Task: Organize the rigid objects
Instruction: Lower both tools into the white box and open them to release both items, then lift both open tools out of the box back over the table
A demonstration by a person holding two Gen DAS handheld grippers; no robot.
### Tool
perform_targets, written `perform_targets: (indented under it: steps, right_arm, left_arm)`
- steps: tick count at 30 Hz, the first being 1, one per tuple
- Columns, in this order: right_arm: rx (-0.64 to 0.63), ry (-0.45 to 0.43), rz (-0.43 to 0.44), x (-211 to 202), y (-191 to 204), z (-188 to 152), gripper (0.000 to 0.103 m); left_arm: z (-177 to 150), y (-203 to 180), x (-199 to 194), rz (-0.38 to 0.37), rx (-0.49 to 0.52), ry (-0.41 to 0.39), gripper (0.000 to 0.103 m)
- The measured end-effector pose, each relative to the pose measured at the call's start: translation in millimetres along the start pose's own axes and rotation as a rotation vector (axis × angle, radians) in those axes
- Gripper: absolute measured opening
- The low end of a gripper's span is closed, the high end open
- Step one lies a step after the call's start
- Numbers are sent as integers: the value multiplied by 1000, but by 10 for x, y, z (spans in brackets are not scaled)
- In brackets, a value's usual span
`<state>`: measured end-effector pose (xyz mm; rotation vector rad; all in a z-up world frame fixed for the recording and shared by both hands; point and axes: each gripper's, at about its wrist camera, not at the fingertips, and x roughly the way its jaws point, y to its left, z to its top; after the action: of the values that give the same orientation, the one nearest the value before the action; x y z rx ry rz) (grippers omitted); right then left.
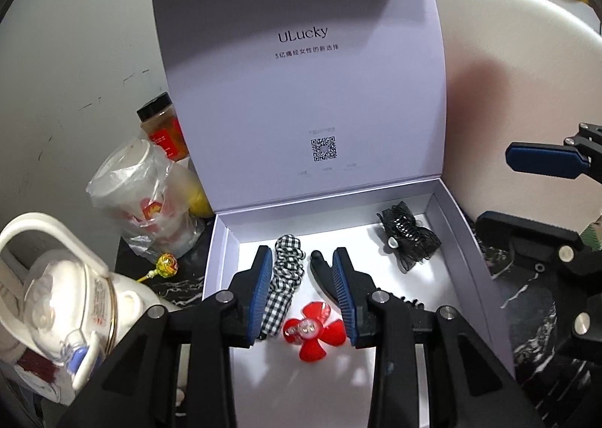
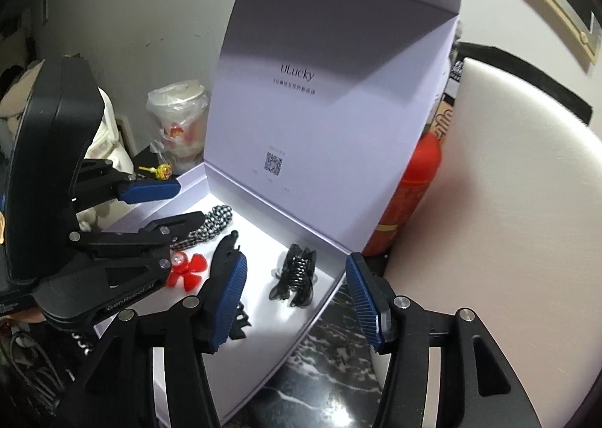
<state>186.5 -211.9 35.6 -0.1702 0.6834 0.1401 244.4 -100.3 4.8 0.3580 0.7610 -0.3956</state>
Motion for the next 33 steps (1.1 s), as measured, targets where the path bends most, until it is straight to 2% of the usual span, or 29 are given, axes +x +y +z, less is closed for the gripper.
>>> perform_targets:
  steps: [9,10,11,12,13,14,20,23,26,33]
  right_arm:
    - [-8,-32,-11,-330,33,-45,61]
    - [-8,-34,-10,-353,42,-51,62]
    - [-8,-37,-8,-384,54,-62,63]
    - [-7,-37,-6,-407,63,-78,63]
    - [-7,-37,-5,-426,71,-87,63]
    - [-8,-36,-3,-438,80,-96,63]
    - [-6,-48,-9,-578,116,-142,64]
    - [-1,-62,-3,-670,130,-181,66]
    - [-3,-67,-1,-750,158,-218,68]
    - [-12,-81,3,-941,252,-322,75]
  left_arm:
    - [13,36,-286,27,-25,-35,35]
    - [7,40,-315,29,-30,-37,43]
    - [7,42,-345,29,-35,-41,57]
    - [2,46,-390,26,-42,-52,65]
    - [-7,46,-437,26,-48,-66,77]
    - [-16,45,-511,34,-52,-92,80]
    - [-31,30,-757,71,-43,-118,81]
    - [-66,40,-856,59,-65,-112,82]
    - [-124,38,-917,16,-89,-87,82]
    - [-240,-12,-1094,40,-102,-84,82]
